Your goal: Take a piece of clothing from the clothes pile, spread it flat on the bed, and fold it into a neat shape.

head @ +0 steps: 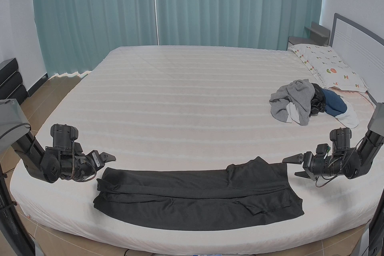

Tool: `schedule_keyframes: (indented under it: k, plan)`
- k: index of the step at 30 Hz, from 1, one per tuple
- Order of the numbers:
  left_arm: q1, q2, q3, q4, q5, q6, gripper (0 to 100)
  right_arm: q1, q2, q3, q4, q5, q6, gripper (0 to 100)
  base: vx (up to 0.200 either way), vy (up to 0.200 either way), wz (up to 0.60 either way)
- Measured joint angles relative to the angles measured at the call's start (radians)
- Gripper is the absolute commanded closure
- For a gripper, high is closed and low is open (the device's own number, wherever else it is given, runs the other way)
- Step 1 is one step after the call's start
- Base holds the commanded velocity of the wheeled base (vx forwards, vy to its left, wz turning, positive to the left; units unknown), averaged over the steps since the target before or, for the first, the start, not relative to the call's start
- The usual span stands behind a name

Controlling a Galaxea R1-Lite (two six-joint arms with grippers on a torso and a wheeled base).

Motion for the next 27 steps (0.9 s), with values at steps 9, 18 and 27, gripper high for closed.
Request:
schedule_keyframes:
  k: [9,18,27]
  plan:
    - [0.034,0.16,-0.134,0.0,-0.013,-0.015,0,0.0,0.039,-0.004,-0.067,-0.003,0.06,0,0.0,0.0,0.0]
    - [0.037,0.207,-0.145,0.0,-0.018,-0.022,100,0.004,0.059,0.017,-0.072,-0.007,0.063,0,0.0,0.0,0.0]
    - [0.059,0.196,-0.136,-0.003,-0.013,-0.097,100,0.005,0.084,-0.005,-0.074,-0.04,0.064,0,0.0,0.0,0.0]
